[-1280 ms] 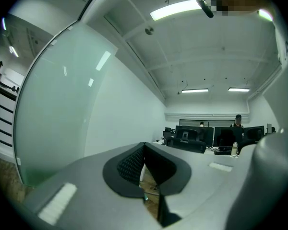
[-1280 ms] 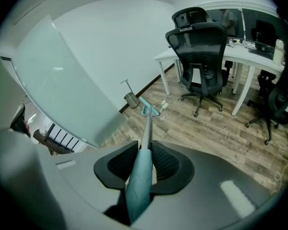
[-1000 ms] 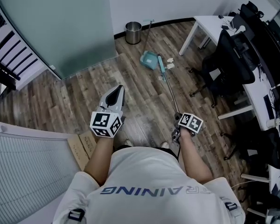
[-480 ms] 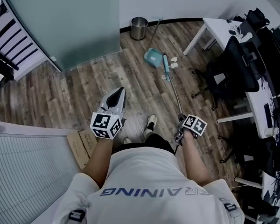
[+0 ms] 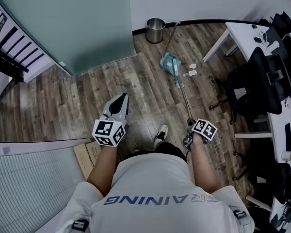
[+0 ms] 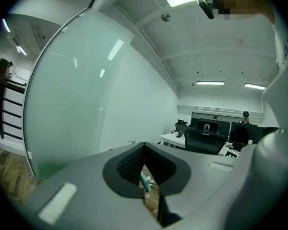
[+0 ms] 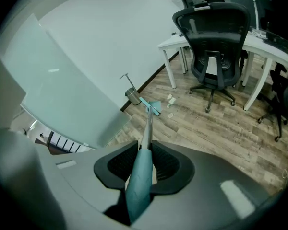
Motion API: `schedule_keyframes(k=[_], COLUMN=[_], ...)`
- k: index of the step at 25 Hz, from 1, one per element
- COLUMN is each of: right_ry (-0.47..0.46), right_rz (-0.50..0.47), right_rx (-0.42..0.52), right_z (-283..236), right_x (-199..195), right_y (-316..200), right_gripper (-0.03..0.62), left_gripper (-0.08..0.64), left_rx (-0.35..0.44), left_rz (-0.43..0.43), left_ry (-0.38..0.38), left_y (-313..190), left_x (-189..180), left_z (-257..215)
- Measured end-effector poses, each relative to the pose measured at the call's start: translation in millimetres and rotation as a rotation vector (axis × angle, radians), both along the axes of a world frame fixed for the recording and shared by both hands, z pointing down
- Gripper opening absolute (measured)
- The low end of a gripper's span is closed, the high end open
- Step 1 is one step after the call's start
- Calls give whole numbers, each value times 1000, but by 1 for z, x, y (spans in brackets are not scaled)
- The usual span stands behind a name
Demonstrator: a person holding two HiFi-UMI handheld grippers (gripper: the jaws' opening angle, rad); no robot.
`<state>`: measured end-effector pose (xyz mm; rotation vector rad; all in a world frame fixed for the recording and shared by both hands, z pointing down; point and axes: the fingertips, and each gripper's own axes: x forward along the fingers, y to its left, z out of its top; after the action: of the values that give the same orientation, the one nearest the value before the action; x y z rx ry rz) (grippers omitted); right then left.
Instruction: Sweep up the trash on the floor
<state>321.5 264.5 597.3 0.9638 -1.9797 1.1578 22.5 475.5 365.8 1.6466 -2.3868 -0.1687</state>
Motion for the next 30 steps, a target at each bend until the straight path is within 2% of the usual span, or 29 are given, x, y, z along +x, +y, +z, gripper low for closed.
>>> schedule_keyframes(k=[9, 17, 24, 30], right_ry=[0, -27, 3, 60], right_rz=[19, 34, 109, 208], right_rx=[-48, -74, -77, -84], right_z=[16, 20, 23, 23], right_x=[-25, -46, -62, -100], right_y=[-113, -175, -218, -245], right_gripper=[107, 107, 107, 107], left_gripper=[2, 1, 1, 1], left_rx=[-41, -53, -51, -56], left_rz=[-4, 36, 120, 204], left_ry=[-49, -58, -24, 37], left_y=[-121, -204, -273, -329], left_x=[-40, -56, -96, -163], left_z=[-16, -18, -2, 20])
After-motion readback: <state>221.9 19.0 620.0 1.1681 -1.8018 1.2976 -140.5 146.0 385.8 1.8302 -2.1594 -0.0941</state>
